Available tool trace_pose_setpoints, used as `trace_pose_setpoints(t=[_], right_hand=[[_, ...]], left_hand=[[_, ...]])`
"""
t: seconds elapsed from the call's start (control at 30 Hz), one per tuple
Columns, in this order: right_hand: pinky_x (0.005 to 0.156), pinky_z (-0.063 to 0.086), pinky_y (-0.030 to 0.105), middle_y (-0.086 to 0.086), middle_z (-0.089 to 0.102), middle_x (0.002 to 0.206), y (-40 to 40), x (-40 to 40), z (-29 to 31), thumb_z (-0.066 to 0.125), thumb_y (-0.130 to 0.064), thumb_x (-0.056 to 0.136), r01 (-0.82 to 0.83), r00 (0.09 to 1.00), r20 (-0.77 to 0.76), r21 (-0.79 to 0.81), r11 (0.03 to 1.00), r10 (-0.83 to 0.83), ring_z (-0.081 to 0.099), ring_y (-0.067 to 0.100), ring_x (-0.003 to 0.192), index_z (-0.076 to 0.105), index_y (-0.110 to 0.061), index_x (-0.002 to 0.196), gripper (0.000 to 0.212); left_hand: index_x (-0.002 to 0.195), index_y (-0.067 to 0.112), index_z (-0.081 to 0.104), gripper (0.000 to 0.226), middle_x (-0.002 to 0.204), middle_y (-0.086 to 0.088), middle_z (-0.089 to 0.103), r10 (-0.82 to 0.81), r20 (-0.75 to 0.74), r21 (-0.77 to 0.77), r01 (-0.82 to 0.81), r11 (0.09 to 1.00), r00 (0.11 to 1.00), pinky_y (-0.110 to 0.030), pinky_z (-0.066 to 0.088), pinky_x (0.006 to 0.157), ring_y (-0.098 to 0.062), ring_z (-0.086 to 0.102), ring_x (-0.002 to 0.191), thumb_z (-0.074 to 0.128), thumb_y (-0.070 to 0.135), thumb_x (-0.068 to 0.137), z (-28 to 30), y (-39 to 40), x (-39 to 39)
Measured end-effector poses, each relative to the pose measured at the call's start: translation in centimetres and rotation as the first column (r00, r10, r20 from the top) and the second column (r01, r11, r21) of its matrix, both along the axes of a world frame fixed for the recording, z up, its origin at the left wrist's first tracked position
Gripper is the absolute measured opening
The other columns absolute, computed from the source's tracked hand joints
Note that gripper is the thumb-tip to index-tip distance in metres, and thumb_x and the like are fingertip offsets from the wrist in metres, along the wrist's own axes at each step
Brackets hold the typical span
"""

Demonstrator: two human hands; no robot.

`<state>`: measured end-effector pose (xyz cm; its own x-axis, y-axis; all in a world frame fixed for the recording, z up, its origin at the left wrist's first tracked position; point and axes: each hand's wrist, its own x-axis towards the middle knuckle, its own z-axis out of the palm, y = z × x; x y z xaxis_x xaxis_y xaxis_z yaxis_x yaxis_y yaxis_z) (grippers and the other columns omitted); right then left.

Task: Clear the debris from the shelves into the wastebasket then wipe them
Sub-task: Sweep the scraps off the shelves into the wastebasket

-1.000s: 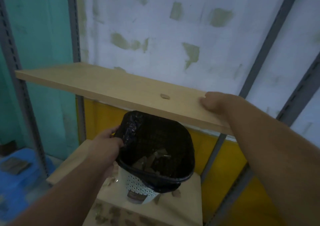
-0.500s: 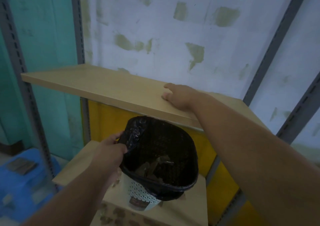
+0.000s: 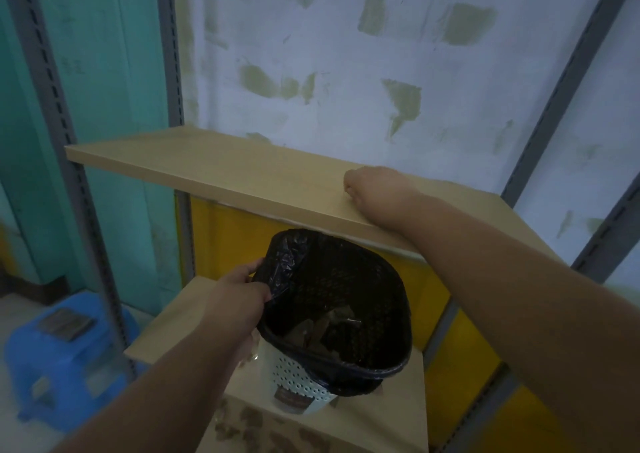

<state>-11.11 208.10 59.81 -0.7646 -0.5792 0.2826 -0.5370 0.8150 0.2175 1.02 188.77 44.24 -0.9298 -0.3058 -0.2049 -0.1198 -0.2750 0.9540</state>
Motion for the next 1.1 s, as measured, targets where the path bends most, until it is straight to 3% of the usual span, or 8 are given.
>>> trace_pose_setpoints(t=[0.07, 0.17, 0.33, 0.47, 0.67, 0.83, 0.97, 1.1], right_hand=[[0.07, 0.041, 0.035, 0.011, 0.059, 0.098, -0.3, 0.0, 0.0, 0.038, -0.012, 0.098, 0.055, 0.998, -0.004, -0.051, 0.997, -0.055, 0.05, 0.025, 0.082, 0.053, -0.01, 0.098, 0.015], [0.069, 0.042, 0.031, 0.002, 0.059, 0.095, 0.0, 1.4, 0.8, 0.04, -0.015, 0.099, 0.089, 0.995, 0.068, -0.331, 0.94, -0.07, 0.054, 0.021, 0.085, 0.059, -0.012, 0.105, 0.02], [0.056, 0.043, 0.021, -0.008, 0.062, 0.08, -2.9, 7.5, -0.1, 0.049, -0.018, 0.098, -0.056, 0.976, 0.114, -0.694, 0.718, 0.187, 0.056, 0.007, 0.068, 0.058, -0.023, 0.097, 0.011], [0.057, 0.048, 0.027, -0.006, 0.06, 0.077, -7.3, 11.4, -5.4, 0.051, -0.017, 0.098, -0.15, 0.931, 0.151, -0.672, 0.725, 0.333, 0.057, 0.01, 0.066, 0.057, -0.021, 0.099, 0.008], [0.07, 0.052, 0.044, -0.003, 0.062, 0.081, -15.2, 12.8, -14.6, 0.043, -0.025, 0.1, -0.125, 0.883, 0.392, -0.334, 0.934, 0.259, 0.058, 0.015, 0.073, 0.057, -0.023, 0.093, 0.016], [0.066, 0.046, 0.028, -0.008, 0.059, 0.088, -20.5, 13.1, -18.3, 0.053, -0.029, 0.098, -0.054, 0.907, 0.351, -0.454, 0.889, 0.234, 0.053, 0.01, 0.077, 0.061, -0.022, 0.096, 0.011], [0.072, 0.04, 0.02, -0.01, 0.056, 0.1, -23.4, 12.2, -21.8, 0.059, -0.034, 0.095, 0.046, 0.92, 0.361, -0.491, 0.87, 0.155, 0.05, 0.005, 0.09, 0.061, -0.022, 0.111, 0.02], [0.078, 0.046, 0.021, -0.009, 0.058, 0.103, -24.4, 10.9, -26.2, 0.06, -0.034, 0.094, 0.159, 0.88, 0.464, -0.491, 0.857, 0.103, 0.054, 0.006, 0.096, 0.061, -0.022, 0.114, 0.024]], left_hand=[[0.115, 0.031, 0.068, 0.056, 0.101, -0.01, 0.074, -0.006, 0.003, -0.01, 0.006, 1.0, 1.0, -0.055, 0.059, 0.081, -0.035, 0.07, 0.095, 0.051, -0.007, 0.077, -0.1, 0.2, 0.2], [0.115, 0.031, 0.069, 0.057, 0.102, -0.01, 0.074, -0.001, -0.001, -0.023, 0.001, 1.0, 1.0, -0.056, 0.058, 0.081, -0.035, 0.069, 0.095, 0.051, -0.003, 0.073, -0.1, 0.2, 0.6], [0.11, 0.028, 0.068, 0.055, 0.101, -0.012, 0.072, 0.051, -0.002, 0.019, -0.051, 0.999, 0.999, -0.045, 0.06, 0.07, -0.037, 0.07, 0.092, 0.048, -0.013, 0.081, 0.0, -1.4, 2.0], [0.101, 0.028, 0.072, 0.053, 0.09, -0.008, 0.077, 0.095, -0.005, -0.012, -0.095, 0.995, 0.995, -0.049, 0.059, 0.079, -0.033, 0.073, 0.087, 0.048, -0.014, 0.081, -0.3, -4.8, 4.2], [0.107, 0.031, 0.073, 0.059, 0.097, -0.007, 0.077, 0.126, 0.057, -0.087, -0.12, 0.989, 0.99, -0.05, 0.058, 0.085, -0.031, 0.071, 0.097, 0.051, -0.012, 0.073, -3.7, -13.2, 6.9], [0.089, 0.03, 0.078, 0.058, 0.094, -0.012, 0.076, 0.112, 0.14, -0.061, -0.104, 0.993, 0.984, -0.054, 0.057, 0.085, -0.035, 0.071, 0.093, 0.049, -0.015, 0.07, -7.9, -20.1, 8.1], [0.1, 0.027, 0.075, 0.056, 0.095, -0.012, 0.076, 0.11, 0.215, -0.082, -0.095, 0.992, 0.97, -0.054, 0.059, 0.081, -0.036, 0.071, 0.093, 0.05, -0.014, 0.071, -11.4, -23.9, 8.0], [0.102, 0.046, 0.071, 0.059, 0.102, -0.001, 0.074, 0.152, 0.272, -0.179, -0.105, 0.978, 0.95, -0.052, 0.059, 0.083, -0.03, 0.068, 0.1, 0.054, -0.002, 0.072, -15.8, -25.3, 8.1]])
